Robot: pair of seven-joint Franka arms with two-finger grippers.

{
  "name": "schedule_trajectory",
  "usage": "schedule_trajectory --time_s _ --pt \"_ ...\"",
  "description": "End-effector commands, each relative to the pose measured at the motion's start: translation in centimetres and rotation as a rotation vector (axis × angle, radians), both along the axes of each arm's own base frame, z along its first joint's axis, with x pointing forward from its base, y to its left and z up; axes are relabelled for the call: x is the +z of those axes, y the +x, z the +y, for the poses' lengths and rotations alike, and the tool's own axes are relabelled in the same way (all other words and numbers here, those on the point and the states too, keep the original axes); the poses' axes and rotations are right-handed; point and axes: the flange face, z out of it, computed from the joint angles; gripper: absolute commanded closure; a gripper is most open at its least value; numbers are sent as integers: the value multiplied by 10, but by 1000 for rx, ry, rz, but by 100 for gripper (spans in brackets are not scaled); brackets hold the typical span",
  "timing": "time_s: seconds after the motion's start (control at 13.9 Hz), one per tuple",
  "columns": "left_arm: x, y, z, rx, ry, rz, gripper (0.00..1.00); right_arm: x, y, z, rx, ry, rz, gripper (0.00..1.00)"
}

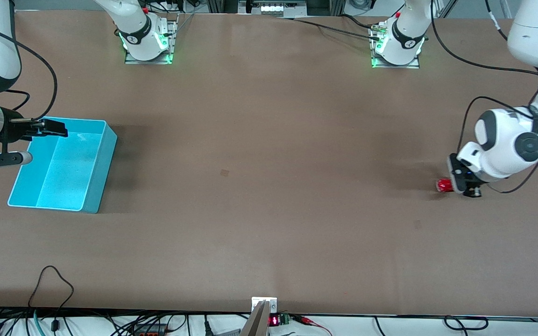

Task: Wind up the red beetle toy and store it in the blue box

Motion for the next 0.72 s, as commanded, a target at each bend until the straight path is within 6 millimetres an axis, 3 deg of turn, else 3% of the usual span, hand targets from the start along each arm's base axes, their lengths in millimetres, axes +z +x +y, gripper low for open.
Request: schedule_trajectory --time_s 0.0,0.29,0.5,0.58,0.65 --pt "-25 0 31 -53 -3 20 84 -7 -8 -13 -21 51 18 0" --pt "-23 2 35 -48 0 13 82 -39 -21 -33 -43 89 62 0" --pt "-23 0 41 -29 -4 11 75 -55 -18 -20 -17 89 61 0" --pt "-23 0 41 -26 -5 11 56 -60 -17 -15 -5 85 59 0" --pt "-20 1 42 -24 -5 4 20 -67 -19 -8 9 79 56 0"
